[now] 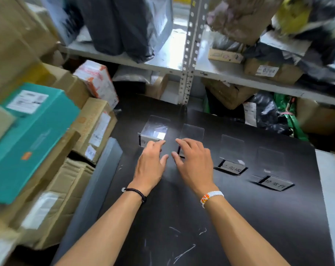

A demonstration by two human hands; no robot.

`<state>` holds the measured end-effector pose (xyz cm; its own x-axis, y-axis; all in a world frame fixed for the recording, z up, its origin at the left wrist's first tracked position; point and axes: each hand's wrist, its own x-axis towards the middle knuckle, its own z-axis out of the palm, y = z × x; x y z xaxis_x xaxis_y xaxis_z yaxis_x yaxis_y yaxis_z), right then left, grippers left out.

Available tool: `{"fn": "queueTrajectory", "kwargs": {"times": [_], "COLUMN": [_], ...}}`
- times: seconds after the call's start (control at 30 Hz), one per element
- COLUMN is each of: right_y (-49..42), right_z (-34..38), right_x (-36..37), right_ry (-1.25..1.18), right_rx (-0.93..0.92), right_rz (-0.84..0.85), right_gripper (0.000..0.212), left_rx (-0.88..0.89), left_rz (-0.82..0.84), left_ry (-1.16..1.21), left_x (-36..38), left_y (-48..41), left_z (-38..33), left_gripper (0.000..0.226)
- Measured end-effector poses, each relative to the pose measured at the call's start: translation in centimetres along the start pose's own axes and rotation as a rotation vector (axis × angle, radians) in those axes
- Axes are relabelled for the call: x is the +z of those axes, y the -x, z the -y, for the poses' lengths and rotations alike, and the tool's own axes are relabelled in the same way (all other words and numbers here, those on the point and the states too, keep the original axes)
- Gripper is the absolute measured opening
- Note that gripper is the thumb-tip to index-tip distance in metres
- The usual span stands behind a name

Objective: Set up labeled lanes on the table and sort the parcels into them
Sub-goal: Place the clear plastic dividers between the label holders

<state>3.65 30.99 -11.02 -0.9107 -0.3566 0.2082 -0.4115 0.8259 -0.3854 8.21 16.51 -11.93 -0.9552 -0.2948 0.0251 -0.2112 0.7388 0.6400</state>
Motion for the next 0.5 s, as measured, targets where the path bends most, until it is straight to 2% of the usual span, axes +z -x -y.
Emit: {"fn": "queueTrajectory", "kwargs": {"times": [0.13, 0.27, 0.37, 0.5], "right_y": [1.1, 3.2, 4.9, 6.9], "right_z": [5.2, 10.5, 14.0, 18.1], "right_x": [-0.3, -0.6, 0.7, 3.9], "right_ry": [-0.128, -0.201, -0.35, -0.572], "right_rx": [-0.111, -0.108, 0.008, 0.286], "right_rz": [0.023, 0.106, 0.233, 0.344], "right_gripper": [0.044, 0.048, 0.052, 0.05], "left_rx": [0.009, -0.082, -0.187, -0.278], "left_rz": [-0.175, -0.252, -0.224, -0.058], "left_ry": [-0.062, -0.19, -0.229, -0.218], "left_x": [-5.5, -10.1, -12.5, -12.9], "left_y": [2.8, 5.6, 7.5, 8.8], "left_z": [0.6, 3.5, 5.9, 9.6], "left_gripper": [0.044, 0.037, 0.034, 0.039]}}
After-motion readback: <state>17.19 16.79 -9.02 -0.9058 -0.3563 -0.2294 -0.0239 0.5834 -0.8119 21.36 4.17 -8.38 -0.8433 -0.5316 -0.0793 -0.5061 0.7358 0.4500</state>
